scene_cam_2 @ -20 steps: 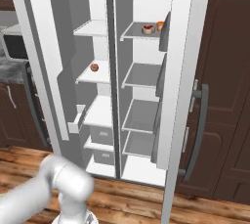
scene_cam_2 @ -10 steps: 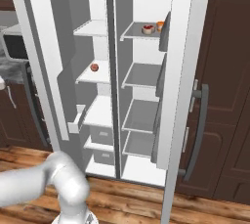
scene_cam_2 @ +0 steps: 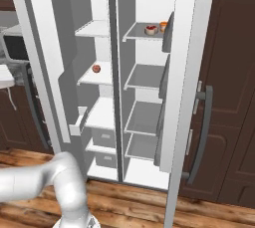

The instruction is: Pick up the frozen steak from the freezer, place it on any shelf in the fridge, and close the fridge and freezer doors when done.

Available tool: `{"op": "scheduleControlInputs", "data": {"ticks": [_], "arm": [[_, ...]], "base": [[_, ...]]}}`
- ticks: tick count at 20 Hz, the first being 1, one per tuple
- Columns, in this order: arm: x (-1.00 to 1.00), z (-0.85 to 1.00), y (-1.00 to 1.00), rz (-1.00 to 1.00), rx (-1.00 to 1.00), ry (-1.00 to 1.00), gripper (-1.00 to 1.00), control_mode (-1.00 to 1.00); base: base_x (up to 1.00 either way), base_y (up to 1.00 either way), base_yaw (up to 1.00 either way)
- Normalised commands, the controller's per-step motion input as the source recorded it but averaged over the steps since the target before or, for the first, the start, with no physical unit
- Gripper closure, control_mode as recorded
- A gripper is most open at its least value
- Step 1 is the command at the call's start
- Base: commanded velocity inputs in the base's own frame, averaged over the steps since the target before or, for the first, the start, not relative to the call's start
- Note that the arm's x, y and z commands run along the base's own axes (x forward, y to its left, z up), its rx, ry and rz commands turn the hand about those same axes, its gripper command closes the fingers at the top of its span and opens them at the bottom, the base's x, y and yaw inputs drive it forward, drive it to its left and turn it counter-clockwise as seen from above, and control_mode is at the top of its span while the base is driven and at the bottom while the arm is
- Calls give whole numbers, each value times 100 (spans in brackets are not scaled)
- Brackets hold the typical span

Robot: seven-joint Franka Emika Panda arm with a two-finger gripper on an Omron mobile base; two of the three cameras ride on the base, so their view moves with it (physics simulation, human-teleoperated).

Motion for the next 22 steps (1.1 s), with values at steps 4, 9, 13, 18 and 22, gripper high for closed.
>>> {"op": "scheduleControlInputs", "data": {"ticks": [4, 9, 13, 18, 22], "arm": [[24, 0, -83, 0, 0, 0, -100, -100], [40, 0, -94, 0, 0, 0, -100, -100], [61, 0, -92, 0, 0, 0, -100, -100], [69, 0, -100, 0, 1, -2, -100, -100], [81, 1, -100, 0, 2, -3, -100, -100]], "base": [[0, 0, 0], [0, 0, 0], [0, 0, 0], [0, 0, 0], [0, 0, 0]]}}
